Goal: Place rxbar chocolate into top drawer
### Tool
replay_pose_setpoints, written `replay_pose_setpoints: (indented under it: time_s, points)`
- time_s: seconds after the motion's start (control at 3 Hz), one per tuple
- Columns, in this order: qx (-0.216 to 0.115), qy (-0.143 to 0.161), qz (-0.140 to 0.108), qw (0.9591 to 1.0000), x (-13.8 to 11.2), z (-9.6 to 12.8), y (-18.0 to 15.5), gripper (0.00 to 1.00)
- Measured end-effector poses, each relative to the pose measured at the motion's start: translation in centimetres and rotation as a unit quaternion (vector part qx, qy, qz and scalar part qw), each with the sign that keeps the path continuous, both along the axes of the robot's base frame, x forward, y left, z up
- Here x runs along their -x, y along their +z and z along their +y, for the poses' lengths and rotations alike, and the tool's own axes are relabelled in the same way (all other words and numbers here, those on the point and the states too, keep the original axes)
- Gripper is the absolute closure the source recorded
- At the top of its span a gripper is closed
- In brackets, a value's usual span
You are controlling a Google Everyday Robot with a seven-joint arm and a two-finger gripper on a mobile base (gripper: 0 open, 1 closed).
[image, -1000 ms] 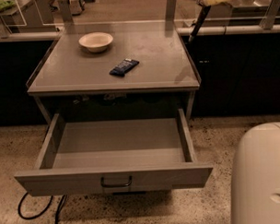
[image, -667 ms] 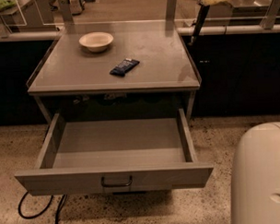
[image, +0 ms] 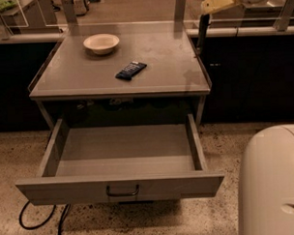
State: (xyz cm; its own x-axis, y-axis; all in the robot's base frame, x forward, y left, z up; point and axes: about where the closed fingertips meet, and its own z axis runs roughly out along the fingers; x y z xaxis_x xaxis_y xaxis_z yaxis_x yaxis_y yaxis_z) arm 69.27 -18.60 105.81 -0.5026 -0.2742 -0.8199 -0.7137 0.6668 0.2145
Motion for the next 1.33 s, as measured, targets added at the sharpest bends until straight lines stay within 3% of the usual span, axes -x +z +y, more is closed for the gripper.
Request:
replay_pose_setpoints:
  time_s: [0.33,0.67,1.0,1.33]
  points:
    - [-0.048,-0.022,0.009,0.9986,3.7,1.0,4.3,1.00]
    - [-0.048,-0.022,0.009,0.9986,3.7,1.0,4.3,1.00]
    - [-0.023,-0.025,0.038,0.9987,5.0,1.2,2.8,1.00]
    - [0.017,-0.061,0.024,0.9977,8.4,0.4,4.1,1.00]
